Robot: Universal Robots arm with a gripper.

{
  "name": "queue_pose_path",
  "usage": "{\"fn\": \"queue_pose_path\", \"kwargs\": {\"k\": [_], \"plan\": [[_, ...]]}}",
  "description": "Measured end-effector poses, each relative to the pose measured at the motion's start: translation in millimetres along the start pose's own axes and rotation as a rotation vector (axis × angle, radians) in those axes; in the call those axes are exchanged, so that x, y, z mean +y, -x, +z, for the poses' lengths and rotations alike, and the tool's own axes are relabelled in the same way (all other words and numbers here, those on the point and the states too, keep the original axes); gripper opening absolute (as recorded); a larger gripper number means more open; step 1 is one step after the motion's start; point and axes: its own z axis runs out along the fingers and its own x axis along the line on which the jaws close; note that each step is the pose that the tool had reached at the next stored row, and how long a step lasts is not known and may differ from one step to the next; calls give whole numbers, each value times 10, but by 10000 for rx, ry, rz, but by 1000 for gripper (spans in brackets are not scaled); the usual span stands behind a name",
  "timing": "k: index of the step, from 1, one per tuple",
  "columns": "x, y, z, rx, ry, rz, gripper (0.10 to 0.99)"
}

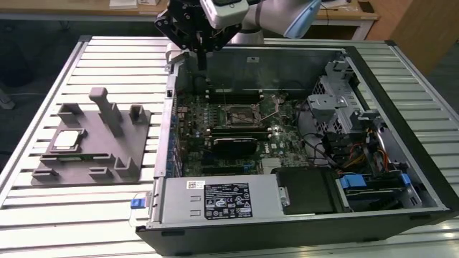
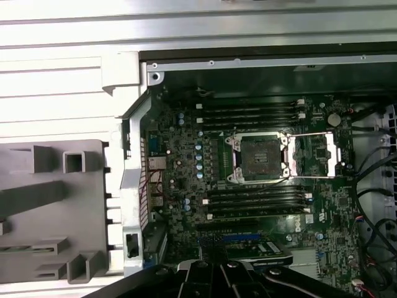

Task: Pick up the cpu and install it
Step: 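Reach for the cpu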

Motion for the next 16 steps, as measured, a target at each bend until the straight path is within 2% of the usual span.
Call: {"fn": "queue_pose_path", "kwargs": {"k": [16], "plan": [[-12,-157,-4,0,0,0,106]]}}
